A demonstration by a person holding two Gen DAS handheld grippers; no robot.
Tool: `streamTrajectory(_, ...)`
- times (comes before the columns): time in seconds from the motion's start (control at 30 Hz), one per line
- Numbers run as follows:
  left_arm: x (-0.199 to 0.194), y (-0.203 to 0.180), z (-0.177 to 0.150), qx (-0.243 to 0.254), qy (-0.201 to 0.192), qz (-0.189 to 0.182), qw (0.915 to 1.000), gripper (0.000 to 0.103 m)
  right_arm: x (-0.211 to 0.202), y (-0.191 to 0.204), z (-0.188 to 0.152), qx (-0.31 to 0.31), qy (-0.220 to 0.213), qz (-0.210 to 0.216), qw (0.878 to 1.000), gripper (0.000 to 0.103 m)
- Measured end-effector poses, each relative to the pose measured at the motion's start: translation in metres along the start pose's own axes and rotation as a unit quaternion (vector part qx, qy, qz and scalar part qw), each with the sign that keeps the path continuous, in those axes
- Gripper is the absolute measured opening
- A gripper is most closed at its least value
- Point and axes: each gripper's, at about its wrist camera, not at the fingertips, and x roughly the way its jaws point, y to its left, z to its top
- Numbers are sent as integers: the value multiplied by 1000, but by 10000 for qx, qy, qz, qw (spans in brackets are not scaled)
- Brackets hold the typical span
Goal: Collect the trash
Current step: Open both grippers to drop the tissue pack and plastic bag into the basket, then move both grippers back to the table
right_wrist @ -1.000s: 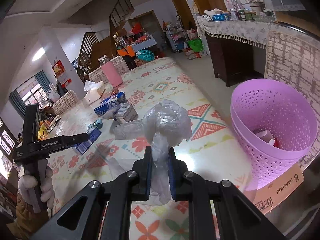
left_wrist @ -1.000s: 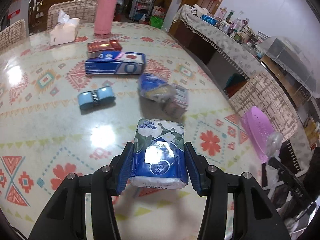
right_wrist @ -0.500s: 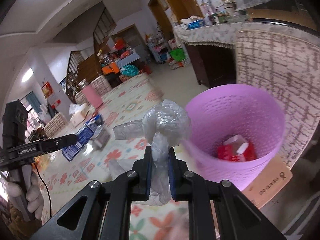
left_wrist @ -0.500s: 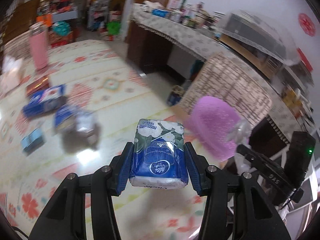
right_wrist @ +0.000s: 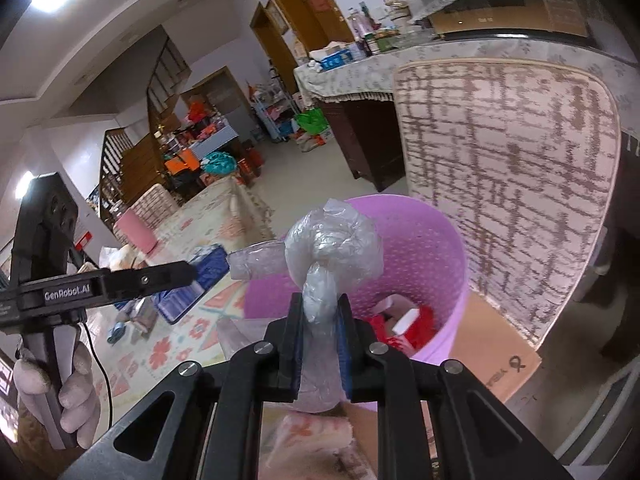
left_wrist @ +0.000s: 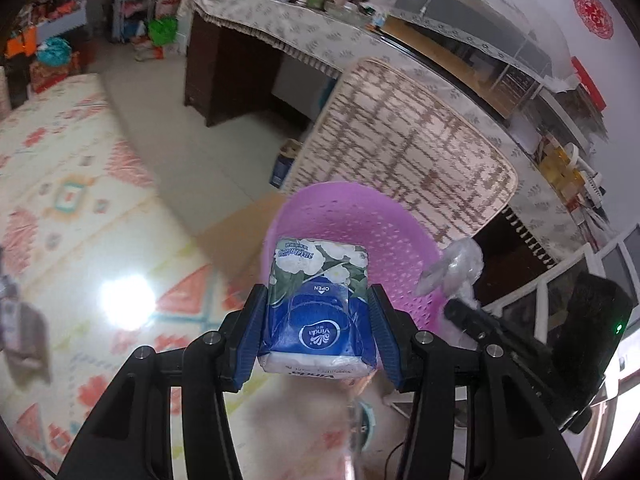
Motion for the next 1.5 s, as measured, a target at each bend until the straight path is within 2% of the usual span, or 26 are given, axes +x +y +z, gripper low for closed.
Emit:
streamTrajectory(0.17,18,-20,20,143,-55,-197,9997,51,8,-18,12,153,-32,-127,9998,18)
streamTrajectory(0.23,17,-21,23,112,-113,-194,9997,62,10,-24,16,287,-43,-119,9995,29)
streamTrajectory(0.3,11,-20,20,65,-230,-148,9996,76,7,-28,16,411,-131,-51,9991,52)
streamTrajectory(0.37,6,-17,15,90,-276,6,9996,77,5,-28,14,435,-197,-35,9989,61)
streamTrajectory(0.57,-8,2,-7,-63,-245,287,9993,77,8,-18,3,412,-47,113,9991,62)
streamTrajectory(0.7,-17,18,-24,-279,-182,335,9989,77,6,0,-6,234,-165,264,9992,67)
streamTrajectory(0.83,-38,37,-40,-467,-295,348,9979,77,8,21,-14,170,-212,402,9988,75)
streamTrajectory(1.03,-79,75,-64,-666,-559,765,9933,77,32,64,-31,187,331,925,9950,79)
streamTrajectory(1.2,-114,126,-90,-1071,-712,1012,9865,77,61,106,-50,101,865,1254,9883,80)
streamTrajectory(1.33,-136,168,-111,-1467,-801,1216,9784,77,88,152,-60,-155,1123,1472,9826,80)
streamTrajectory(1.5,-165,224,-134,-1993,-921,1749,9598,77,118,206,-69,-551,1323,1679,9753,80)
